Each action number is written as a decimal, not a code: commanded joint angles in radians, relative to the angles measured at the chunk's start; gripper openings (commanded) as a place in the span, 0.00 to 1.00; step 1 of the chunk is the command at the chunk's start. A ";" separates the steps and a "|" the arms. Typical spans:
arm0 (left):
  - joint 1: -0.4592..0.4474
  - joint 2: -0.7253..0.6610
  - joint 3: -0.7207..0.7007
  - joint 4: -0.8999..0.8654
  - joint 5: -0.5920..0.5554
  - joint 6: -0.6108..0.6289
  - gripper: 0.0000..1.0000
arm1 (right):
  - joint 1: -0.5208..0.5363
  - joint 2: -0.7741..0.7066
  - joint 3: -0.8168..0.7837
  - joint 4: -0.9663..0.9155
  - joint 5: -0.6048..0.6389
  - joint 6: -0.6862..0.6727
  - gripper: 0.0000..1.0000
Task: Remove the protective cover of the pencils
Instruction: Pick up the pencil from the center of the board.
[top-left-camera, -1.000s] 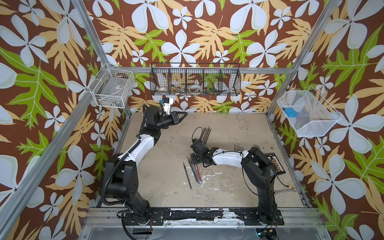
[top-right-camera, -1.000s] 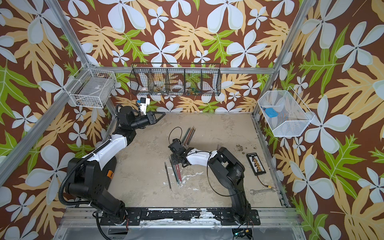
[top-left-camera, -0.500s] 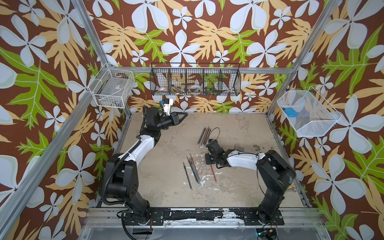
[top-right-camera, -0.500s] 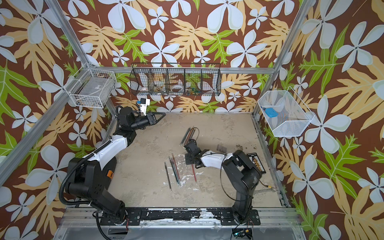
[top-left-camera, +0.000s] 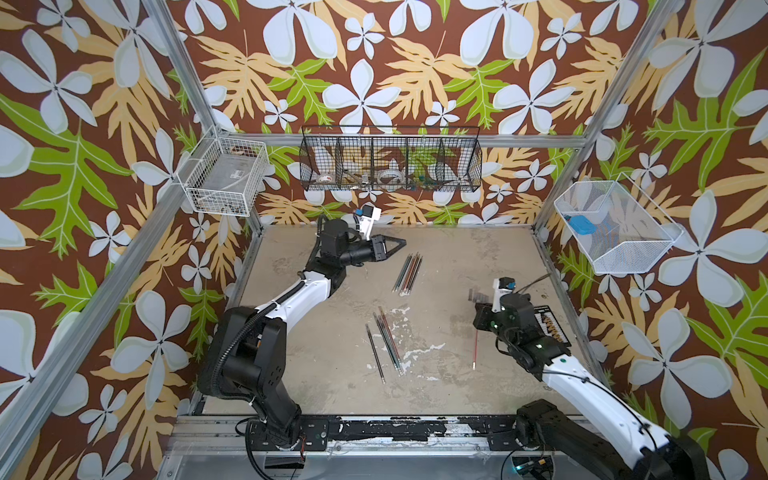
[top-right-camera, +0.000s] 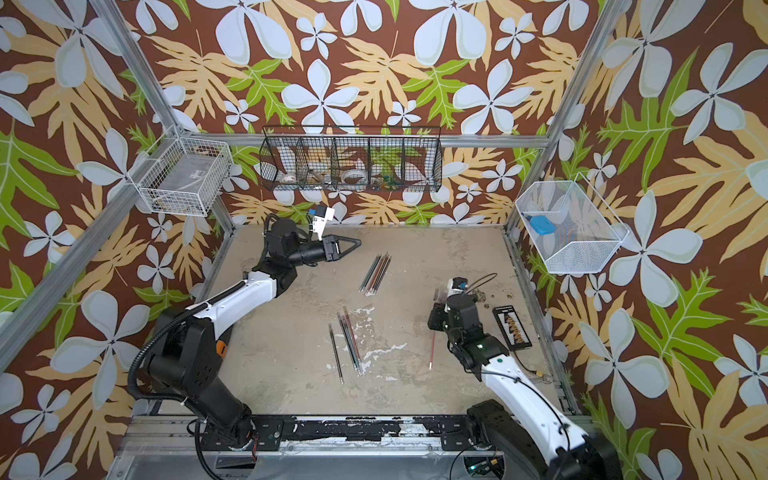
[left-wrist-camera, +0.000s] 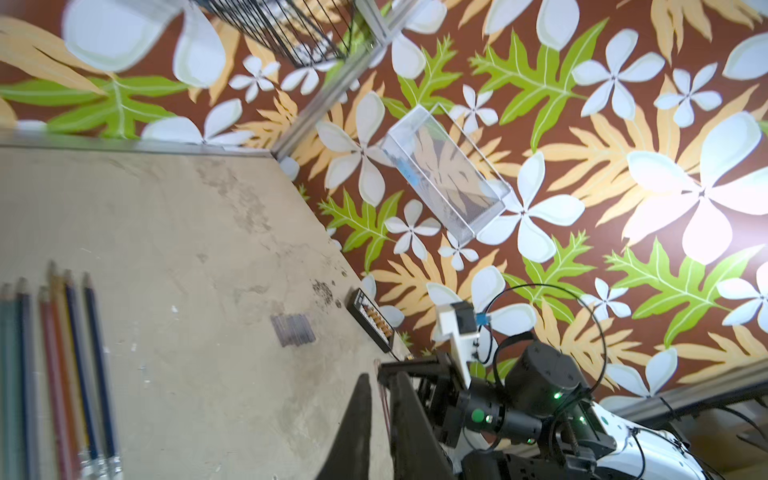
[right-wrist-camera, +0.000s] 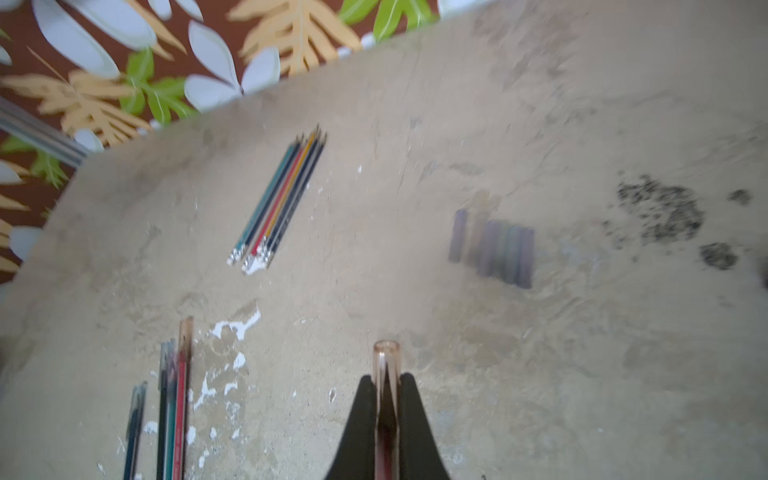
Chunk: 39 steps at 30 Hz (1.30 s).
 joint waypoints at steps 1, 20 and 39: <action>-0.086 0.022 0.018 -0.051 -0.005 0.078 0.14 | -0.074 -0.120 -0.009 -0.053 -0.022 -0.009 0.06; -0.439 0.131 0.061 -0.249 -0.127 0.268 0.30 | -0.386 -0.016 0.090 0.097 -0.479 0.133 0.03; -0.504 0.222 0.134 -0.378 -0.169 0.302 0.31 | -0.280 -0.151 -0.030 0.286 -0.334 0.402 0.00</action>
